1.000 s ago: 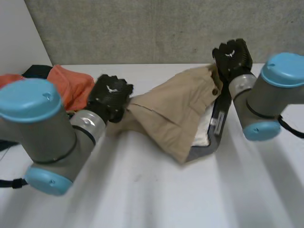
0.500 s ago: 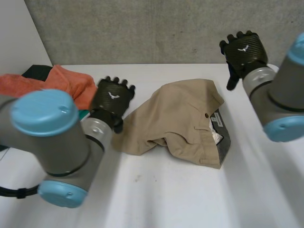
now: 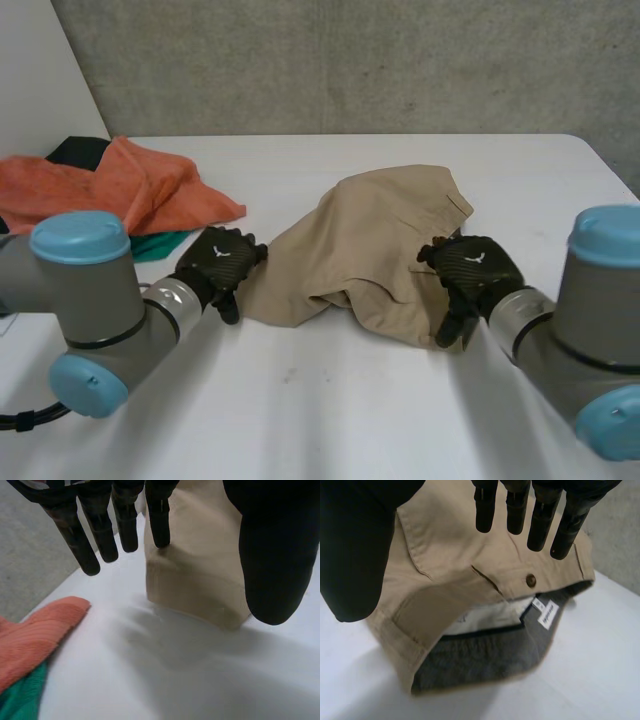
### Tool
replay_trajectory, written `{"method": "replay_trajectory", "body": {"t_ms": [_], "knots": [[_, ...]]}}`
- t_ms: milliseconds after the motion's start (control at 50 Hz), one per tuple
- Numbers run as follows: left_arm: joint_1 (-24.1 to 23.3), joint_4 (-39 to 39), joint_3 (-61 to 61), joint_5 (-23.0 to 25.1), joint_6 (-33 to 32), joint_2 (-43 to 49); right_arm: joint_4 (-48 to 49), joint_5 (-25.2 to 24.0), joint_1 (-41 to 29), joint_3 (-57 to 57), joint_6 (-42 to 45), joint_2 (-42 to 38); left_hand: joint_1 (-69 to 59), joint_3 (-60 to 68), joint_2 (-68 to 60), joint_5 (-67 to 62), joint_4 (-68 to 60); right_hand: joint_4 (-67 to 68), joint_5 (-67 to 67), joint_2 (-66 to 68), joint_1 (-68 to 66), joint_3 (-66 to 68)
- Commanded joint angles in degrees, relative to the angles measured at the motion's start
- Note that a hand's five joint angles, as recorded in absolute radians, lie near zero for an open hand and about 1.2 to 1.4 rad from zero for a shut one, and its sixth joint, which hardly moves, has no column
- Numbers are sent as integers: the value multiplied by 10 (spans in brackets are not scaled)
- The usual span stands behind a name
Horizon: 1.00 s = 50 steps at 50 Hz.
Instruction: Fold the laundry.
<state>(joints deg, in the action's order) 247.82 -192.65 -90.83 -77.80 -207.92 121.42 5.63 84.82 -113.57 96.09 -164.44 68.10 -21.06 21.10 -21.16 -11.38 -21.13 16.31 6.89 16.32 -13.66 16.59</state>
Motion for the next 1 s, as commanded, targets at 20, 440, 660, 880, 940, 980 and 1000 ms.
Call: {"method": "replay_trajectory", "body": {"t_ms": [20, 440, 660, 880, 940, 980, 1000], "knots": [[-8, -1, 40, -2, -1, 37, 58, 35, -24, -29, 8, -76, -71, 71, -71, -68, -71, 99, 93, 99, -126, 96], [-26, 2, 95, -7, -2, 89, 54, 37, -17, -52, 29, -44, -538, 538, -538, -535, -538, 637, 631, 637, -663, 634], [-28, 38, 87, -27, -1, 26, 5, 39, -15, -55, 142, 22, -589, 589, -588, -586, -589, 637, 631, 637, -663, 634], [-21, 128, 78, -60, 1, -200, -157, 36, 18, -147, 256, 135, -589, 589, -588, -586, -589, 637, 631, 637, -663, 634], [-22, 147, 78, -60, 1, -231, -204, 34, 24, -174, 276, 144, -589, 589, -588, -586, -589, 637, 631, 637, -663, 634], [-21, 175, 79, -65, 1, -249, -248, 32, 25, -192, 293, 147, -589, 589, -588, -586, -589, 637, 631, 637, -663, 634], [-21, 185, 79, -68, 1, -251, -260, 31, 26, -196, 300, 147, -589, 589, -588, -586, -589, 637, 631, 637, -663, 634]]}}
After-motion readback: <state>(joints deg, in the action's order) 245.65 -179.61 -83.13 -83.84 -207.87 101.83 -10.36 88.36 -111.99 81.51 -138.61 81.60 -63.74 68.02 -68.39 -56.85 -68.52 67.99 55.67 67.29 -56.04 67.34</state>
